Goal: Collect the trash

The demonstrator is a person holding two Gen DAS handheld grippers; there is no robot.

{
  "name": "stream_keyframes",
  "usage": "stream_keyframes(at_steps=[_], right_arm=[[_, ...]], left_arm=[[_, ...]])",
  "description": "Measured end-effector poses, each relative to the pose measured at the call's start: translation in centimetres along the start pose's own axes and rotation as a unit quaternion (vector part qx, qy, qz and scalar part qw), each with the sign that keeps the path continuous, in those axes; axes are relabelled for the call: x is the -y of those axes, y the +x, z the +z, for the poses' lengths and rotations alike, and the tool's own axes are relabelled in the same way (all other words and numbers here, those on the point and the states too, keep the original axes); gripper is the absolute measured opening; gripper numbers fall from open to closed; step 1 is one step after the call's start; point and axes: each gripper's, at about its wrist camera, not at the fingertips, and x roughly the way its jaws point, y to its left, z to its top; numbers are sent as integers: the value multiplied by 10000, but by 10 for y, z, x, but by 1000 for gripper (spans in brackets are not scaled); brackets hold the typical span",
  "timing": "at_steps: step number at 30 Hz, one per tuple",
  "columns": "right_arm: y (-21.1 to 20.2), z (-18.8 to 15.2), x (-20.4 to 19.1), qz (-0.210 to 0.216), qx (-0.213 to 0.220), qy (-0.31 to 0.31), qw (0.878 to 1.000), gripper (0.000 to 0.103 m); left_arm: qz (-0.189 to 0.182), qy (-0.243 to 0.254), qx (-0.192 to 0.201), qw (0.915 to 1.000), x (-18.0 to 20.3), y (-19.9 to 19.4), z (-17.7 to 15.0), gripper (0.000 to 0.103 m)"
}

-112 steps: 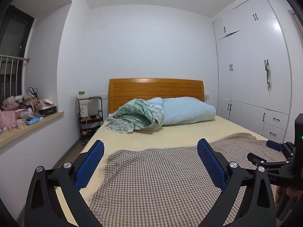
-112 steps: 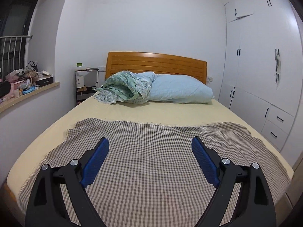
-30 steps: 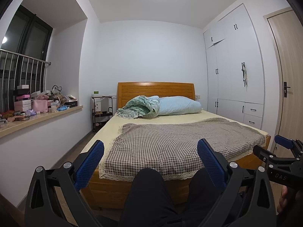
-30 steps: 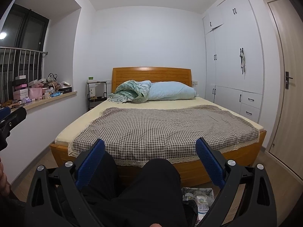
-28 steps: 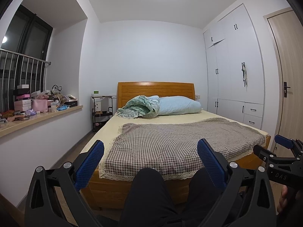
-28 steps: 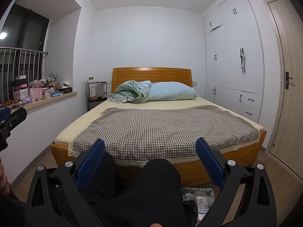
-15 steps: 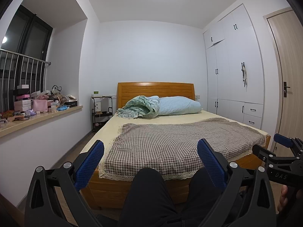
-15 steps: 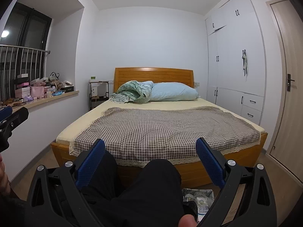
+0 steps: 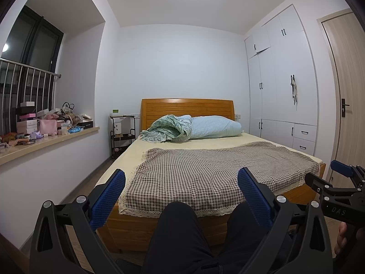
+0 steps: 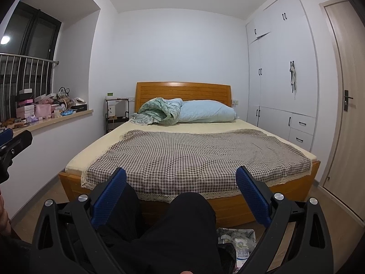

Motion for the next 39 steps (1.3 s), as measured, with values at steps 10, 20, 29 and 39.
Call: stream_keyframes(at_steps=[10,20,29,39], right_arm=[[2,0,0,49,-57,-24,10000,92],[2,0,2,46,-100,-8,9999,92],[4,0,1,51,-123,-21,9999,92],[4,1,-3,41,-116,-32,9999,92]], left_arm=[[53,-79,-32,9999,-3,2,-2,96],[32,-63,-38,10000,1,2,-2,96],[26,-37,-25,10000,4,2,-3,96],[44,56,51,10000,12,-4,-6,96]])
